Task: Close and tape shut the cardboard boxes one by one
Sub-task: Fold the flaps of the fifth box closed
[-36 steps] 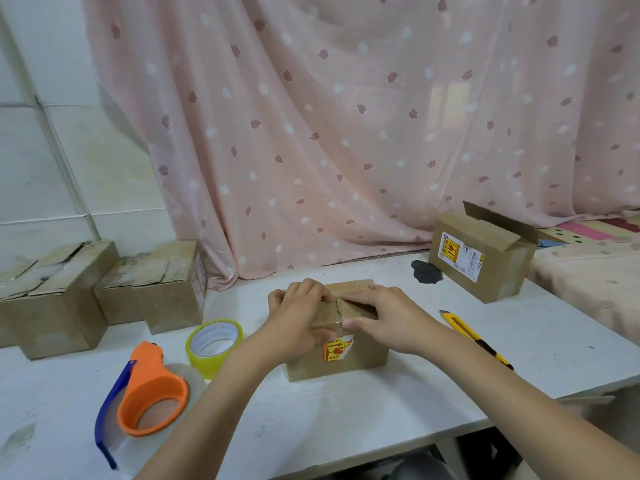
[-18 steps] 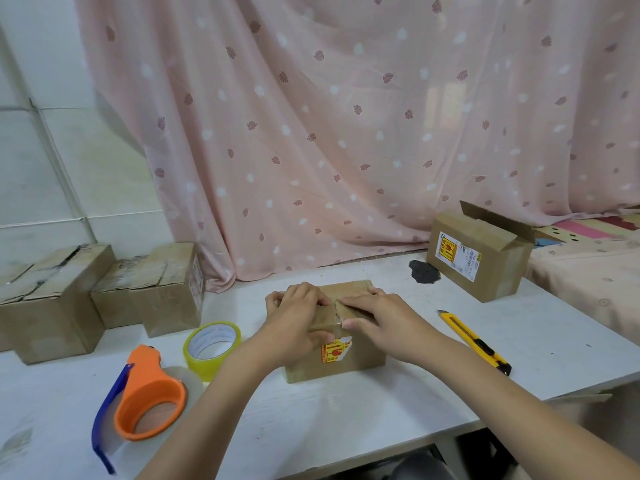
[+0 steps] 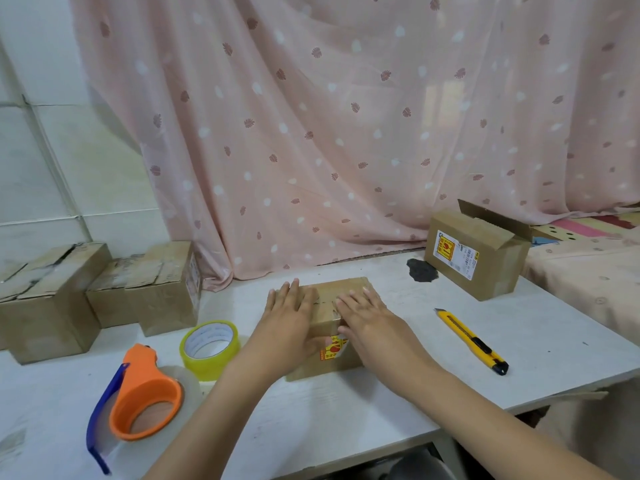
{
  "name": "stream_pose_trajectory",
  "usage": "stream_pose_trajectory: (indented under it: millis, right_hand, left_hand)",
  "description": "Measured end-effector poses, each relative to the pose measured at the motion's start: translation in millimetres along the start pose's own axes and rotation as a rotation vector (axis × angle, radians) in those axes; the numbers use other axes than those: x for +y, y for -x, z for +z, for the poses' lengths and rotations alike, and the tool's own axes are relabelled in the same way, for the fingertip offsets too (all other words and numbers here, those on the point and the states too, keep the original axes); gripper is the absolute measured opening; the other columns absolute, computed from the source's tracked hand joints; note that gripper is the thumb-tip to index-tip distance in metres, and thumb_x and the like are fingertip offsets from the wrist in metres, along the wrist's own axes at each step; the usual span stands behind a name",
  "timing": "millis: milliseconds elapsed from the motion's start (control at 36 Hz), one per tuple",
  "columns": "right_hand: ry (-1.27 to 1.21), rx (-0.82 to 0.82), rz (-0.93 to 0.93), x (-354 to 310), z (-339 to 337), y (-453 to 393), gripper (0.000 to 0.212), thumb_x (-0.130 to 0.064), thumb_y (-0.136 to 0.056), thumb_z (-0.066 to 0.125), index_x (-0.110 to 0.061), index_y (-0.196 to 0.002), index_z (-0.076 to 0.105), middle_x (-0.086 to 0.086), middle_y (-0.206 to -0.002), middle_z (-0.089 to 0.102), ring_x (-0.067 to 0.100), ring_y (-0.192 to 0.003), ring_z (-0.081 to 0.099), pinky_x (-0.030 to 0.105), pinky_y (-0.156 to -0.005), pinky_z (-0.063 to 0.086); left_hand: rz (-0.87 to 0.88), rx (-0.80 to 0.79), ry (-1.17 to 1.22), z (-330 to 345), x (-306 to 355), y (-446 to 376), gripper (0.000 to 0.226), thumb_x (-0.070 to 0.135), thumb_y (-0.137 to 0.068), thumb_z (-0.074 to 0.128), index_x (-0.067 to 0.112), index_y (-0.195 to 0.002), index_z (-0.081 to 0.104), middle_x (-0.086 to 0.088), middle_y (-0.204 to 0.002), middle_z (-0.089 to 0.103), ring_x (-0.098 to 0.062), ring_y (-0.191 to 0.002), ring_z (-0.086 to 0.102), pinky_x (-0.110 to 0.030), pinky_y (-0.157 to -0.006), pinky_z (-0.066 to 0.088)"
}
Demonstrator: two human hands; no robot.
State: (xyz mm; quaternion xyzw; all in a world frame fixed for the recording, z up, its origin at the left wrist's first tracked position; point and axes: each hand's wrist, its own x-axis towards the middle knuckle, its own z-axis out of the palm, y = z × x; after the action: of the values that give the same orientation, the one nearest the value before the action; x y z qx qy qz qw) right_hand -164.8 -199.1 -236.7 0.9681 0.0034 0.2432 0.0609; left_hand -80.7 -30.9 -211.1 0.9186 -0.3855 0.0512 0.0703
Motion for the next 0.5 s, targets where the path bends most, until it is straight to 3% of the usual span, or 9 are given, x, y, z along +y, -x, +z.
stream_pose_trajectory:
  millis: [83,139,194,306,417,500]
  right_hand:
    - [0.008,0.043,0.039,-6,-1,5,0.051,-0.033,-0.070,0.088,-0.015,-0.116,0.074,0.002,-0.118,0.073,0.023,-0.114,0.068,0.035,-0.100,0.044]
    - [0.012,0.082,-0.020,-7,1,6,0.049,-0.031,-0.080,0.081,-0.014,-0.124,0.069,0.003,-0.126,0.069,0.022,-0.122,0.063,0.038,-0.107,0.039]
    - [-0.009,0.088,-0.061,-10,-1,6,0.046,-0.034,-0.087,0.074,-0.014,-0.127,0.066,0.002,-0.128,0.068,0.021,-0.125,0.061,0.038,-0.108,0.042]
    - [-0.066,0.053,-0.009,-13,-18,4,0.030,-0.037,-0.082,0.079,-0.024,-0.108,0.073,-0.008,-0.109,0.073,0.017,-0.109,0.069,0.026,-0.083,0.057]
    - [-0.161,-0.147,0.028,-8,-34,2,0.037,-0.034,-0.108,0.038,-0.026,-0.141,0.050,-0.006,-0.147,0.050,0.020,-0.145,0.036,0.035,-0.106,0.043]
    - [-0.165,-0.158,0.064,-2,-45,4,0.038,-0.039,-0.108,0.031,-0.028,-0.140,0.049,-0.009,-0.147,0.048,0.016,-0.145,0.033,0.031,-0.102,0.043]
  left_hand:
    - [0.003,0.009,0.012,2,-1,0,0.091,0.062,-0.092,0.051,0.016,-0.158,0.008,-0.017,-0.165,-0.001,-0.031,-0.153,-0.008,-0.041,-0.122,-0.008]
    - [0.002,0.007,0.011,2,-1,-1,0.090,0.061,-0.093,0.051,0.016,-0.158,0.007,-0.017,-0.165,-0.002,-0.030,-0.153,-0.008,-0.041,-0.122,-0.009]
    - [0.001,-0.001,0.001,2,-1,-1,0.090,0.061,-0.094,0.050,0.015,-0.158,0.007,-0.016,-0.165,-0.003,-0.030,-0.153,-0.008,-0.042,-0.123,-0.009]
    - [0.005,-0.001,-0.010,3,-3,-2,0.090,0.063,-0.093,0.049,0.015,-0.158,0.009,-0.016,-0.166,-0.002,-0.029,-0.153,-0.007,-0.041,-0.123,-0.008]
    - [0.009,-0.002,-0.030,3,-4,-2,0.091,0.063,-0.093,0.048,0.015,-0.158,0.007,-0.015,-0.166,-0.002,-0.029,-0.153,-0.006,-0.040,-0.123,-0.008]
    - [0.012,-0.009,-0.033,2,-4,-1,0.091,0.063,-0.094,0.048,0.015,-0.158,0.006,-0.015,-0.166,-0.002,-0.028,-0.153,-0.007,-0.040,-0.123,-0.008]
